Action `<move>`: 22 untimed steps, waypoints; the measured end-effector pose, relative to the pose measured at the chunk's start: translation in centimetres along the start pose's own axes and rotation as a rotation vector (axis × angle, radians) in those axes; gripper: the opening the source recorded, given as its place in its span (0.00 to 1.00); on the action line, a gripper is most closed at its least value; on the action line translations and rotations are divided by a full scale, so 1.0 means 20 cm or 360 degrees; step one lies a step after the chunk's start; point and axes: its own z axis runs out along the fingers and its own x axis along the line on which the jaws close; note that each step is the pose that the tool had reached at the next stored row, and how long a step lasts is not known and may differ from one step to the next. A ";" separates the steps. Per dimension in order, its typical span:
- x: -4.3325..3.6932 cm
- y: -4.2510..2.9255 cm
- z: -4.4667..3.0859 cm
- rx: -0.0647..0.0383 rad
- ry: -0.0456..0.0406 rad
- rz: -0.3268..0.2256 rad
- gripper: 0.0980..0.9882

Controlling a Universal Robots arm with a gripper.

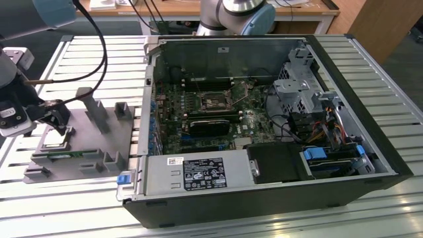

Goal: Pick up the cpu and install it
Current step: 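Pick up the cpu and move it towards the insertion slot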

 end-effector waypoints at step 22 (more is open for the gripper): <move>-0.014 -0.005 0.091 0.0001 0.0007 0.0001 0.74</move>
